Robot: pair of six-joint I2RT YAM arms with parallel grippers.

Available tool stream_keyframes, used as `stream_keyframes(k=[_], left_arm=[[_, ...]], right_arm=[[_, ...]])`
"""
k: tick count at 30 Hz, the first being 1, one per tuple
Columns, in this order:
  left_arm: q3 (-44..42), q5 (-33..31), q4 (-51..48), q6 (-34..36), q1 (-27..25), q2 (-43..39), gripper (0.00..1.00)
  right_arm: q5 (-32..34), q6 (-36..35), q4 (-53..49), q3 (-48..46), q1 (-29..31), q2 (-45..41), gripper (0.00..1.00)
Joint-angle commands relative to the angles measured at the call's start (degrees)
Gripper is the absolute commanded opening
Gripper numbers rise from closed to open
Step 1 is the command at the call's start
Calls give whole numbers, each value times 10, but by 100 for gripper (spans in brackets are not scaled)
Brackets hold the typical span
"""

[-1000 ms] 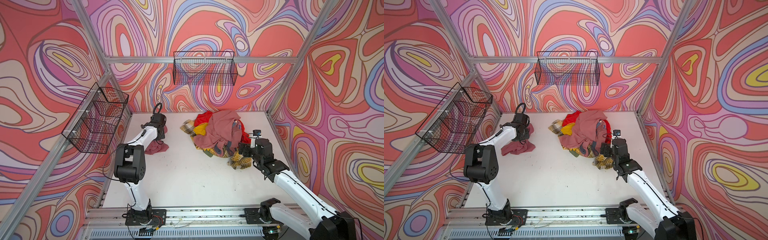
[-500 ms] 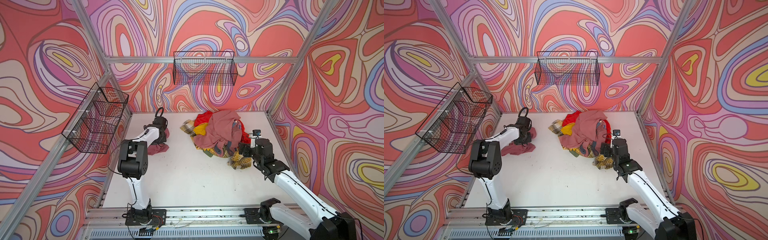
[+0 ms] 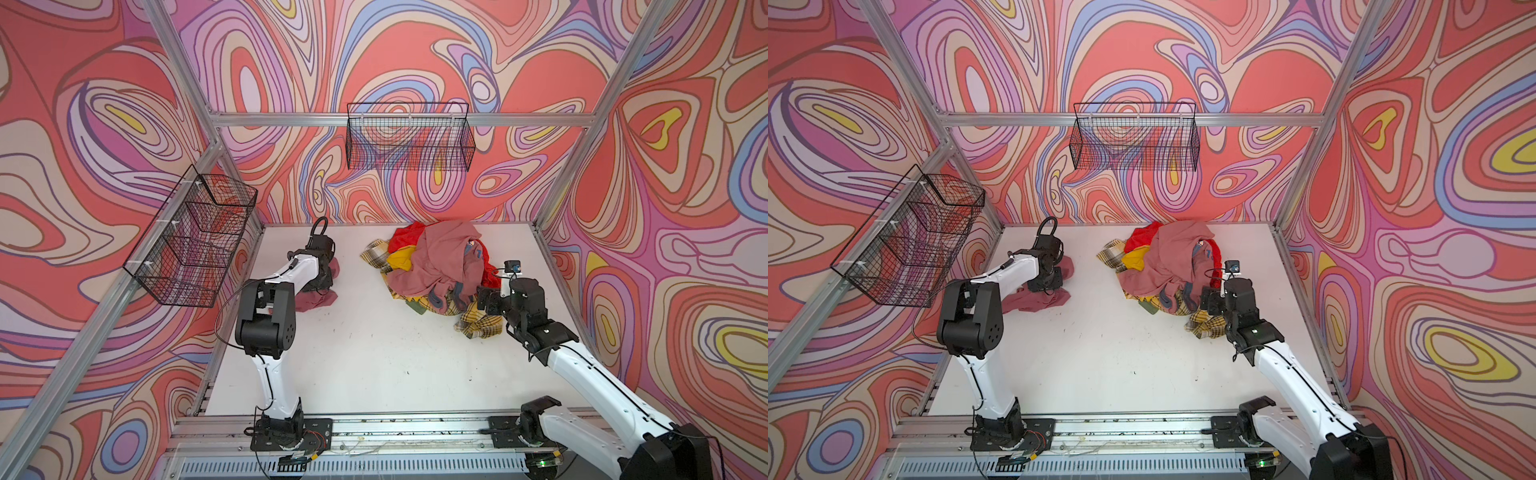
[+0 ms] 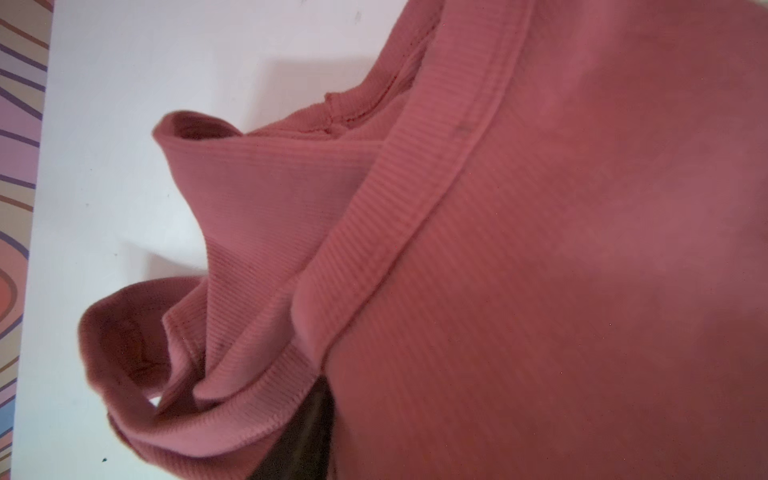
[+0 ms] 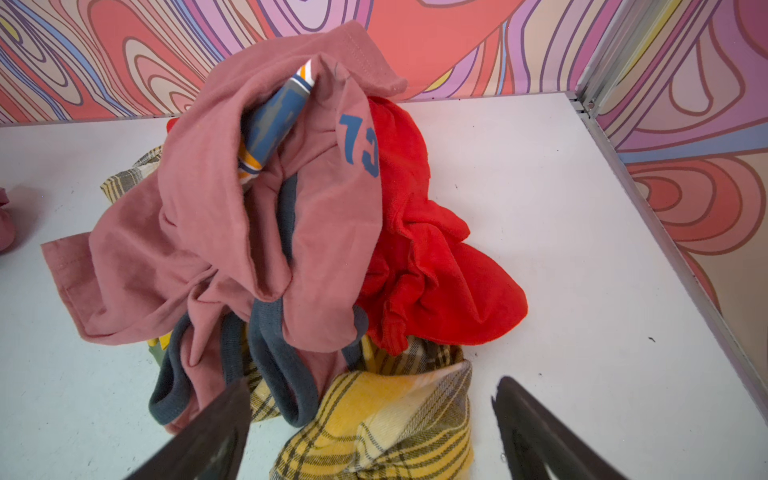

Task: Pick out a specific cloth from the pile

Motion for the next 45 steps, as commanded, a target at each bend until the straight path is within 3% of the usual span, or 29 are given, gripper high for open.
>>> stream_keyframes(k=[1, 8, 16, 28, 37, 45], left_arm=[[-24, 0, -16, -16, 4, -21, 69], [-56, -11, 6, -29, 4, -64, 100], [-88, 5, 32, -36, 0, -111, 100], [-176, -60, 72, -73, -44, -227, 100], [-250, -155, 130, -50, -103, -314, 100], [-342, -198, 190, -19, -110, -400, 100]], right_arm=[[8, -11, 19, -8, -4, -11, 95], [21, -21, 38, -12, -5, -11, 96], [48, -32, 75, -18, -10, -15, 97], [78, -53, 173, -60, -20, -23, 99], [58, -61, 341, -132, -79, 4, 98], [9, -46, 545, -197, -136, 117, 98]])
